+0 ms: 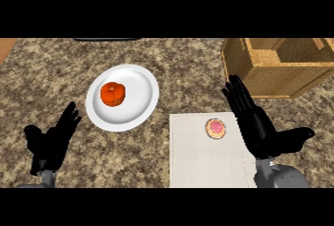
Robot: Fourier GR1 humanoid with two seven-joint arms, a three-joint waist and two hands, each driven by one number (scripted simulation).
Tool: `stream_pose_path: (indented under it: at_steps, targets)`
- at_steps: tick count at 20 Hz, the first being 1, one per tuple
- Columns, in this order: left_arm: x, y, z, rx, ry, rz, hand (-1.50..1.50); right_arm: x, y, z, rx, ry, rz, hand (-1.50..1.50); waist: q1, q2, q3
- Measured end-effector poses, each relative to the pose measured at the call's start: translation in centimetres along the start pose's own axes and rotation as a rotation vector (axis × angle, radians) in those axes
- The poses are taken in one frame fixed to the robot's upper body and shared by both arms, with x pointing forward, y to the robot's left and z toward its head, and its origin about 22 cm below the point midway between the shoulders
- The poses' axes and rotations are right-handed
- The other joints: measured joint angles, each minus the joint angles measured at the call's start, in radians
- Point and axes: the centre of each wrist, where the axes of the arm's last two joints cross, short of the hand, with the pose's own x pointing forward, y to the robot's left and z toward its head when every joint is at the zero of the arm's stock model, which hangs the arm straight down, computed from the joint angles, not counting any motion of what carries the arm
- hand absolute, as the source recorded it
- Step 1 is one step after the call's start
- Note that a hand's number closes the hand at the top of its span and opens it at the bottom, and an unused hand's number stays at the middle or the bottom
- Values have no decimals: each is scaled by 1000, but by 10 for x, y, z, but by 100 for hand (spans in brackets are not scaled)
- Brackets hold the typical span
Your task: Pick the cupcake from the placemat and place it in the basket
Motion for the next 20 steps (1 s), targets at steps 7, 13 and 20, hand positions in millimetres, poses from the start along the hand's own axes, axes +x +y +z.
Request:
stream_pose_path:
  at_steps: [7,13,20]
  targets:
    - [59,12,-18,-31,-285,-183,0,21,25,-39,-27,-84,-4,150,0,-25,-2]
    - [90,3,-27,-114,-434,-261,0,21,108,-54,-77,-107,-42,-150,45,-20,-12]
    - [92,10,-28,-104,-446,-292,0,22,119,-90,-234,-84,364,-150,20,-38,-22]
